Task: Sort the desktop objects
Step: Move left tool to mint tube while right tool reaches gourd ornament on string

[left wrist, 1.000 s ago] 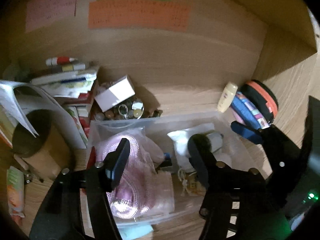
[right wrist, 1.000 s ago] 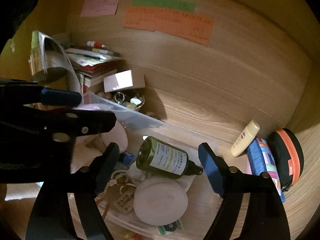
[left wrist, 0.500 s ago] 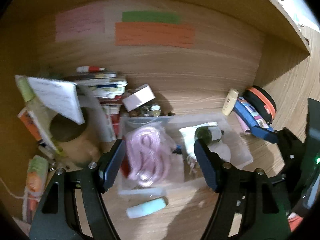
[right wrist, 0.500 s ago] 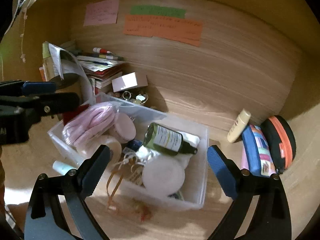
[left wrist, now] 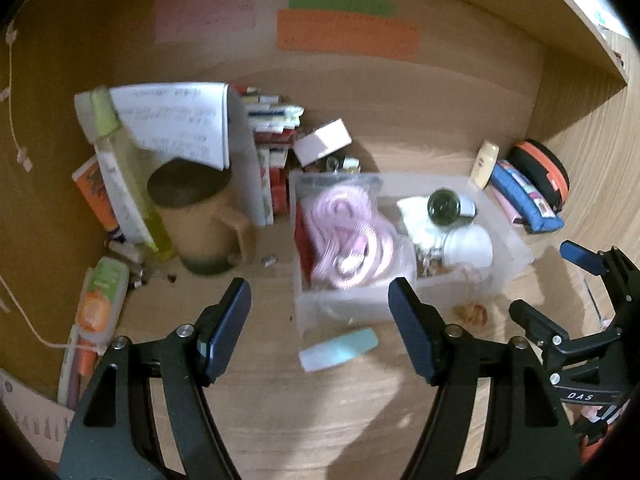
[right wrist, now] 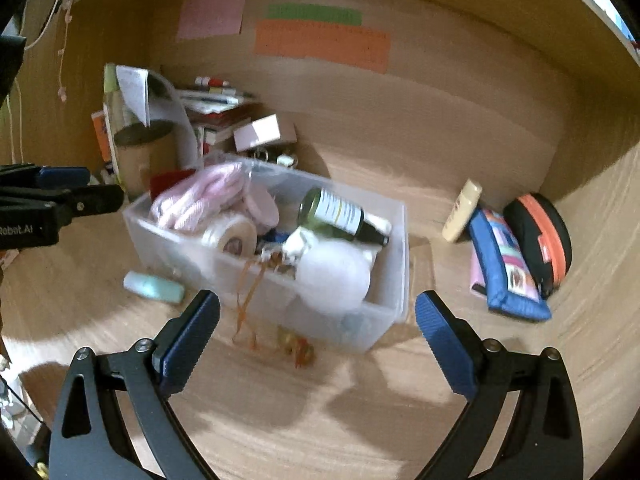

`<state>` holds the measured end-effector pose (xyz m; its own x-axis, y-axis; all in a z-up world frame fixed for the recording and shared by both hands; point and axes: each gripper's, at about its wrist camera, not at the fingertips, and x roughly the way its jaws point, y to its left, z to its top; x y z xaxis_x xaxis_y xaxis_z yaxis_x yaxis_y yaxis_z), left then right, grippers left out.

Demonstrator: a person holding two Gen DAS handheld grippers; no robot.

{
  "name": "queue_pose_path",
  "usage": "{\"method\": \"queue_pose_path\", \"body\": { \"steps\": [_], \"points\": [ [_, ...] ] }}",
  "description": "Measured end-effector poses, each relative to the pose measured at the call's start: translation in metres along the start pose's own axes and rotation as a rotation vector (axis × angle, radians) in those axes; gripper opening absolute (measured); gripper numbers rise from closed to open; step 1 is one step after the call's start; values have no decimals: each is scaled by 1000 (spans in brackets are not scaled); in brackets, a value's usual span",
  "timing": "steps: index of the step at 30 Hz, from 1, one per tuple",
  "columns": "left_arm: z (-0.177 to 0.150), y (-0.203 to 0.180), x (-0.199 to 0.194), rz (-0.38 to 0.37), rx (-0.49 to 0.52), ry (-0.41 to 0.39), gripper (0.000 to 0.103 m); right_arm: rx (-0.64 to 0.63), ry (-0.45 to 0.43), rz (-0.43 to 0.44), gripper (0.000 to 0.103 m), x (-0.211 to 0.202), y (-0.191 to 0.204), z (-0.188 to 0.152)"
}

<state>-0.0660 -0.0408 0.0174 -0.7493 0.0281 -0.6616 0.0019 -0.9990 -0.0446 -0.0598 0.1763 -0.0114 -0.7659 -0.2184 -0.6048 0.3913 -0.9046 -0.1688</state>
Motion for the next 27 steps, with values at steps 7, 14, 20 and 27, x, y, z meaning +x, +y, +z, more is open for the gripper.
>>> {"method": "queue_pose_path", "body": {
  "steps": [7,14,20,27],
  "points": [
    [-27,12,24,-8,13,109,71,-8,67,-2,98,9,3,-25],
    [-51,13,59,-10,58,245,71,-20,156,34,98,30,0,-41],
    [-47,2,73,-31,97,259,71,34,231,113,96,53,-10,-41],
    [-46,-6,87,-63,121,281,71,57,278,180,77,71,-7,-40]
  ]
}}
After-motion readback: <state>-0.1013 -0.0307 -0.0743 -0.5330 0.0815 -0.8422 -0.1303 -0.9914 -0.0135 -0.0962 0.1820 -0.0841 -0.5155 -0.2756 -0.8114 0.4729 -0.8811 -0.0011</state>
